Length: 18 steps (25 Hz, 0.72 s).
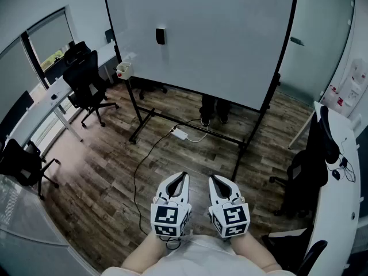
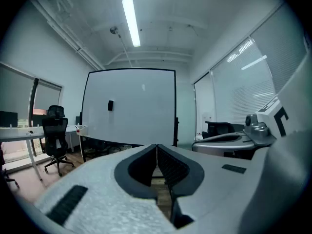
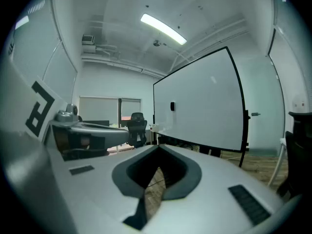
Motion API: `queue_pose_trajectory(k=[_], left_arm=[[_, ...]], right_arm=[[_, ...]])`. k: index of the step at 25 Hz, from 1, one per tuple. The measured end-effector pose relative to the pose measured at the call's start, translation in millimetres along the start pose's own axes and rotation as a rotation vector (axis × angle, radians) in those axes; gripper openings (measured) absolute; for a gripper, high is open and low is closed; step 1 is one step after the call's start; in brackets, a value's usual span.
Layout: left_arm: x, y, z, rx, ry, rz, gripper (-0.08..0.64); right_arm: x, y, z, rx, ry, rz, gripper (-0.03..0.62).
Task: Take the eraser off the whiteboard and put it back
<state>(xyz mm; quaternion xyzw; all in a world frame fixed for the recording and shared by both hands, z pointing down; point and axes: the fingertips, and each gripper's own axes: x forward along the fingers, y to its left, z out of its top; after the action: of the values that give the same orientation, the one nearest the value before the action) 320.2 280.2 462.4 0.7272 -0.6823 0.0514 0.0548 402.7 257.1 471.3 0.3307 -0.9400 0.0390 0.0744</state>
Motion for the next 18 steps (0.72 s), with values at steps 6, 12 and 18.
queue_pose_trajectory(k=[6, 12, 18], left_arm=[[-1, -3, 0, -0.001, 0.004, 0.005, 0.018], [-3, -4, -3, -0.007, 0.004, 0.011, 0.018], [-1, 1, -8, -0.021, 0.014, 0.014, 0.018]], right_arm=[[-3, 1, -1, 0.005, 0.004, 0.008, 0.026], [-6, -2, -4, 0.039, -0.017, -0.004, 0.026], [0, -1, -11, 0.032, 0.002, -0.003, 0.028]])
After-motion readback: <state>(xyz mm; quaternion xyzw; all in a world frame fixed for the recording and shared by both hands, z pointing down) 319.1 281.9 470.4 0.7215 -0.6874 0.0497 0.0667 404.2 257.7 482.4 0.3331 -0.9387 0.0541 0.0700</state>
